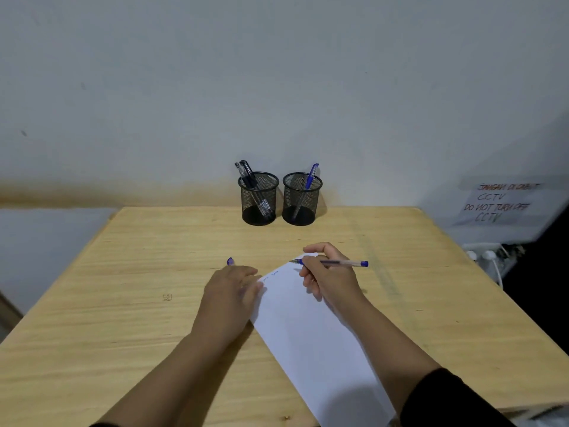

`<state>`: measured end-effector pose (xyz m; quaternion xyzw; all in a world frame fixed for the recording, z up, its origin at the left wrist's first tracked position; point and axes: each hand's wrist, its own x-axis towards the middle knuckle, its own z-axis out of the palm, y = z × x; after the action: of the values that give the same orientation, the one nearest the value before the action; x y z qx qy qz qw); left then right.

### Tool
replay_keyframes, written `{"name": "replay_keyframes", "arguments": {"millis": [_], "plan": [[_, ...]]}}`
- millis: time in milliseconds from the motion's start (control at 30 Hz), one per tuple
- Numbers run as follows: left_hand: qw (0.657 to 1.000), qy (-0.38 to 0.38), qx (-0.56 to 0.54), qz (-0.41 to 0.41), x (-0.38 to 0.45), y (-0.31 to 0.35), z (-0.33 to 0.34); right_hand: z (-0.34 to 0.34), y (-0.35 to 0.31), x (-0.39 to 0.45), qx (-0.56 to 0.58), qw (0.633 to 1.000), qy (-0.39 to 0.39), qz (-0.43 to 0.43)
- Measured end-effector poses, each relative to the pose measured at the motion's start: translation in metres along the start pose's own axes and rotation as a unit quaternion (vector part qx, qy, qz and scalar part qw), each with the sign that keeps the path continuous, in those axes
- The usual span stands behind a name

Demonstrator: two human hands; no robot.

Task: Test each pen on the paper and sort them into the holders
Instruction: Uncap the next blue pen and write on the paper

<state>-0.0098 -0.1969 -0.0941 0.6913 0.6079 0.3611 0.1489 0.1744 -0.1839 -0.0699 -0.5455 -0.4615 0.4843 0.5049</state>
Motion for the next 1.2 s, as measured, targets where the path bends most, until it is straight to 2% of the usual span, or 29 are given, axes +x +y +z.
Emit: {"name": "replay_keyframes", "arguments": {"millis": [67,167,467,700,933,1200], "plan": [[1.000,-0.016,0.014,0.011,-0.008,-0.004,0.005,0.004,0.003,0.009,-0.037,0.999,-0.005,0.006],[1.000,-0.001,0.015,0.014,-0.010,-0.006,0.009,0.012,0.005,0.026,-0.102,0.995,0.011,-0.016],[0.999,0.023,0.008,0.027,-0.009,-0.008,0.012,0.023,0.019,0.035,-0.158,0.986,-0.004,-0.049],[0.999,0.023,0.008,0.029,-0.009,-0.009,0.012,0.025,0.020,0.034,-0.252,0.962,-0.012,-0.101],[0.999,0.018,0.017,0.029,-0.008,-0.008,0.012,0.026,0.018,0.034,-0.284,0.950,-0.009,-0.127],[0.999,0.014,0.025,0.028,-0.007,-0.010,0.013,0.025,0.017,0.033,-0.270,0.954,0.005,-0.133]]}}
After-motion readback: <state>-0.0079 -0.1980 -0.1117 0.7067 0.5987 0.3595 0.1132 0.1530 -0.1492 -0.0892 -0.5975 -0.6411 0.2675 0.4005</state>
